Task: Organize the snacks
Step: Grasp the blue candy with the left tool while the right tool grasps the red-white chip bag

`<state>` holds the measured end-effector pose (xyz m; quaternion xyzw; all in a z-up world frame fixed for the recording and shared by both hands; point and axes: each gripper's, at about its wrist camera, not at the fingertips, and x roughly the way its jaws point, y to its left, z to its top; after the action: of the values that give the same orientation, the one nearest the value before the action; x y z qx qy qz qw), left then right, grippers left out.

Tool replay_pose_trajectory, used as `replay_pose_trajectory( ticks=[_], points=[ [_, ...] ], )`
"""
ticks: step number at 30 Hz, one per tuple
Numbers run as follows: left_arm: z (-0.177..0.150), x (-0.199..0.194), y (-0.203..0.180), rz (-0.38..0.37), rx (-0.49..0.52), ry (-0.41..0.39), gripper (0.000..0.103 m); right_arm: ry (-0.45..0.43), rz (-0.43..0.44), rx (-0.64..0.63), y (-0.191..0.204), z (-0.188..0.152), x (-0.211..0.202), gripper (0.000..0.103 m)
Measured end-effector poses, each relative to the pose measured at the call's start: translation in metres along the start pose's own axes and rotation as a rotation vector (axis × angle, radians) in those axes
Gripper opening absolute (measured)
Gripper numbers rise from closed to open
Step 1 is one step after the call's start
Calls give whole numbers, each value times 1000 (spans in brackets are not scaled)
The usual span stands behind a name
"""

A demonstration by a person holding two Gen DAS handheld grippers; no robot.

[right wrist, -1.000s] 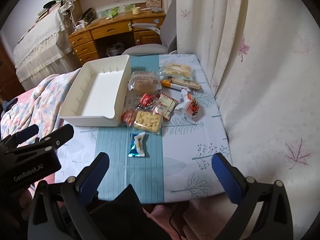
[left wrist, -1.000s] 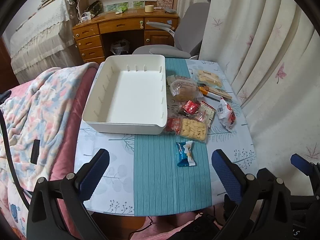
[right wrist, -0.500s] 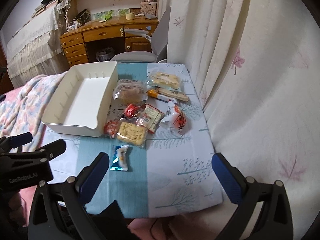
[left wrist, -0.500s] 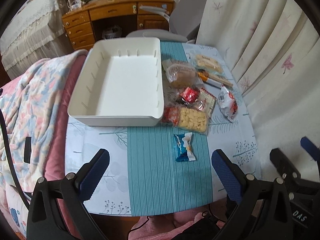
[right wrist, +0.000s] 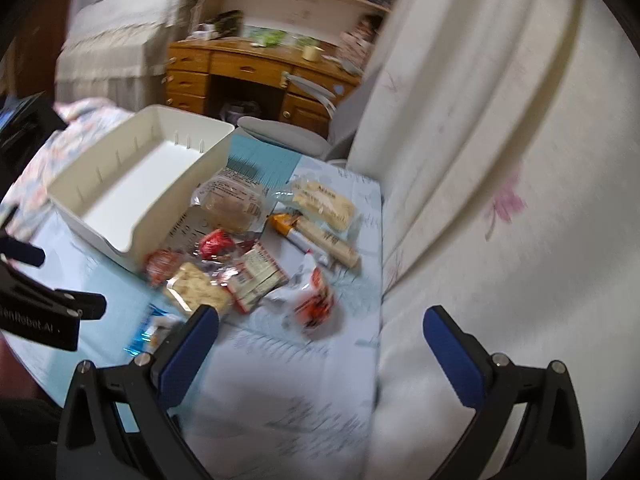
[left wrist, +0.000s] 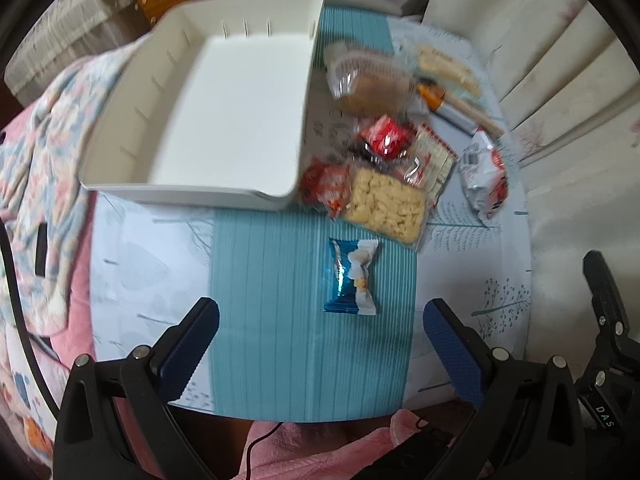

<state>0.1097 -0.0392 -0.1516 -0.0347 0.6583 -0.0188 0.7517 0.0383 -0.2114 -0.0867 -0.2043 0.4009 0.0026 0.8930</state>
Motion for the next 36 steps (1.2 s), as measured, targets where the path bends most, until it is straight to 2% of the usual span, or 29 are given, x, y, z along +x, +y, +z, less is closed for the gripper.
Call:
replay_pose_trajectory(
  ticks=[3, 11, 15, 21, 24, 28, 32, 36],
  points=[
    [4, 24, -12, 28, -25, 52, 102, -13, 23, -77, -4, -3, 23, 103],
    [8, 87, -26, 100, -88, 161, 102, -28, 181, -166, -6, -16, 79, 103],
    [12, 109, -28, 137, -118, 185, 102, 0, 244, -172, -5, -23, 112, 102],
    [15, 134, -24, 164, -150, 210, 99, 57, 307, -178, -1, -33, 153, 96],
    [16, 146, -24, 195, -141, 205, 98, 94, 325, -167, 0, -34, 169, 89],
    [18, 160, -28, 218, -130, 204, 87, 123, 356, -144, 0, -35, 184, 86],
    [17, 161, -25, 195, -148, 209, 80, 123, 373, -114, -4, -32, 188, 78],
    [16, 165, -21, 117, -188, 210, 58, 146, 403, -91, -7, -28, 190, 63]
  ],
)
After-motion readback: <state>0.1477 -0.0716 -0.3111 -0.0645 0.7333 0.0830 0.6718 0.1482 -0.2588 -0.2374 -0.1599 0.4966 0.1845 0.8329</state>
